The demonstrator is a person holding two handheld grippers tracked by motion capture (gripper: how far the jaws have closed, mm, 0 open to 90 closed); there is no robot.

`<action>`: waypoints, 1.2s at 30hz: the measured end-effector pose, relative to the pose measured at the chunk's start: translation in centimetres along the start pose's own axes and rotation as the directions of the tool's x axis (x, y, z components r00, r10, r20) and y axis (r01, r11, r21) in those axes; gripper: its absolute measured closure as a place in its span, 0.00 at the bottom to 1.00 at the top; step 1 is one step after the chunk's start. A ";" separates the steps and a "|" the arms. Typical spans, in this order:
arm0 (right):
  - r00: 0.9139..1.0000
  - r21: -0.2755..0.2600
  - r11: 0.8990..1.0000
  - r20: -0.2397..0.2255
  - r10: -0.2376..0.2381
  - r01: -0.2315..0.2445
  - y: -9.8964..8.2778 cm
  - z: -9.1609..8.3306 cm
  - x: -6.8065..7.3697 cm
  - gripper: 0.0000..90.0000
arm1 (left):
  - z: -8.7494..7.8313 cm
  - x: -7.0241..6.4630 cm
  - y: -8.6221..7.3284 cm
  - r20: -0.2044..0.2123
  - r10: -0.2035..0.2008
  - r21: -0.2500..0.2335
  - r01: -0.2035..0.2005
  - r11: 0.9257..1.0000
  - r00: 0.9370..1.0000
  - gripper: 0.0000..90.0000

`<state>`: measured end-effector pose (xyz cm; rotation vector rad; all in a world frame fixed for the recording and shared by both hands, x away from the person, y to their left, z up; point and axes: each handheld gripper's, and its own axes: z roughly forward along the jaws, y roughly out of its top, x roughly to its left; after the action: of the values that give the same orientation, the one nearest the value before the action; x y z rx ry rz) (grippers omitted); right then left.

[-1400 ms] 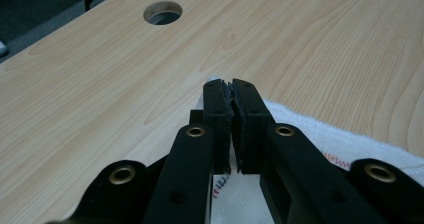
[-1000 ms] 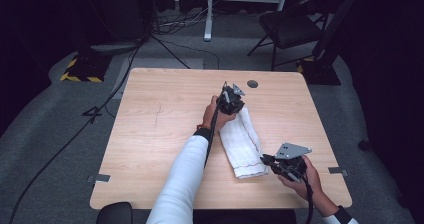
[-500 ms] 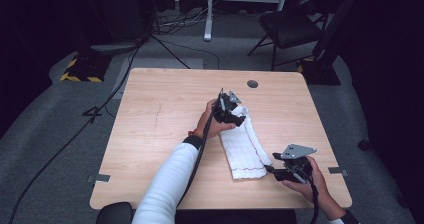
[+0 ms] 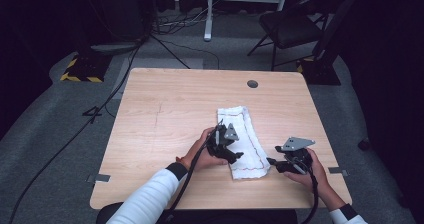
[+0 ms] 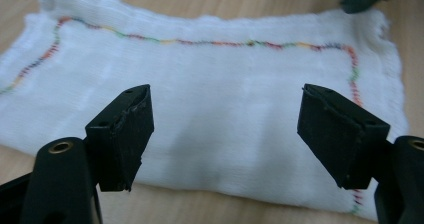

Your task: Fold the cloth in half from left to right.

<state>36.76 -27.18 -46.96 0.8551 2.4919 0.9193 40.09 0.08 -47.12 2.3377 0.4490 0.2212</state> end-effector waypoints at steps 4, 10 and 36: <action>1.000 0.025 1.000 -0.021 0.001 -0.001 -0.3 0.5 -0.2 0.48 | 0.3 -1.2 -0.4 0.025 0.034 0.016 -0.034 0.999 0.999 0.25; 0.998 0.055 0.998 -0.046 -0.030 0.033 -0.6 1.1 0.2 0.47 | 1.1 -1.8 -1.2 0.032 0.048 0.063 -0.050 0.997 0.998 0.25; 0.989 0.032 0.997 -0.128 -0.069 0.073 0.0 1.8 3.8 0.45 | -2.0 -2.5 -5.5 0.046 0.008 0.030 -0.009 1.000 0.999 0.26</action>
<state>34.81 -23.92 -48.70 0.7348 2.6361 0.9339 35.80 4.04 -49.60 2.3694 0.4229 0.1654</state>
